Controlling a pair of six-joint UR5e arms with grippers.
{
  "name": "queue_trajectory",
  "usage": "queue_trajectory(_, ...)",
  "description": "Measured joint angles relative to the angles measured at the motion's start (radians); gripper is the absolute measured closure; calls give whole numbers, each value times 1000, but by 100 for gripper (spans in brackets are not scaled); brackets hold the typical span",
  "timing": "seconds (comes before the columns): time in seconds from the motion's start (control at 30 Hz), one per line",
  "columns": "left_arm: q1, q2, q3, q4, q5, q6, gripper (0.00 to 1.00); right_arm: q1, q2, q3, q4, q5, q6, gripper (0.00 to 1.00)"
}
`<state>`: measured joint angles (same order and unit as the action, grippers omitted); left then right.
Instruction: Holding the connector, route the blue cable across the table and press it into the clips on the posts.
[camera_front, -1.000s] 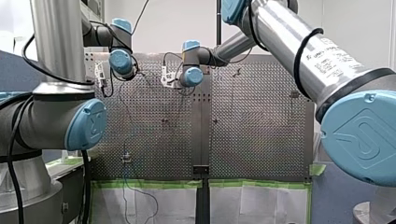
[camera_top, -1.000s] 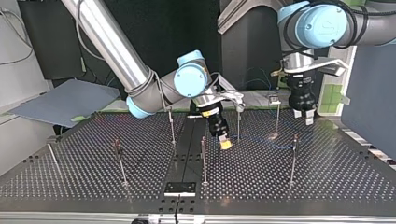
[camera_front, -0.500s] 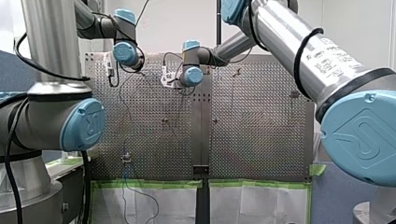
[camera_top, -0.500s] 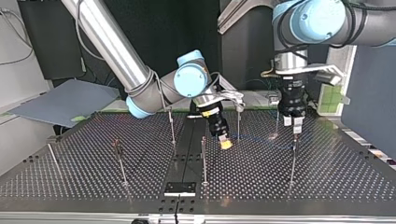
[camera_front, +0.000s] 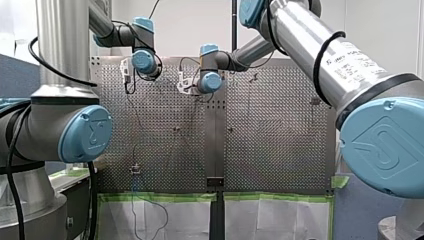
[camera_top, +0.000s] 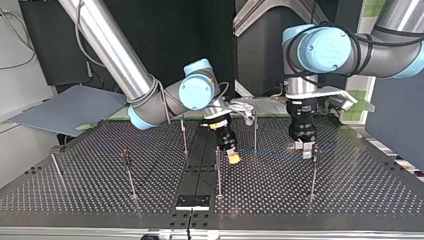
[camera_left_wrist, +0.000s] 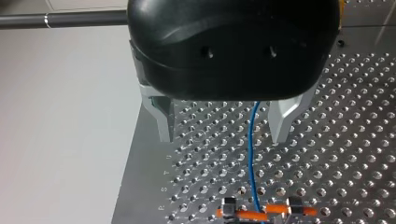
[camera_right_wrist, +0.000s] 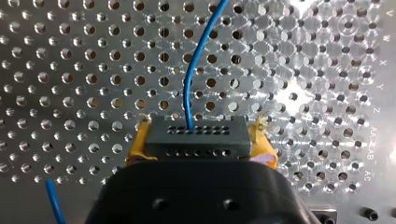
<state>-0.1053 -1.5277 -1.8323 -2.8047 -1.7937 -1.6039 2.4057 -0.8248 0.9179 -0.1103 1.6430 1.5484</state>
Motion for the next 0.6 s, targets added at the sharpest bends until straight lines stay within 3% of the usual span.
queue_trajectory(0.23,-9,-60,30,24,0,4,0,-2,0,-2,2,-8,-7,100)
queue_trajectory(0.6,-8,-102,63,47,0,-7,0,-2,0,-3,4,-14,-12,100)
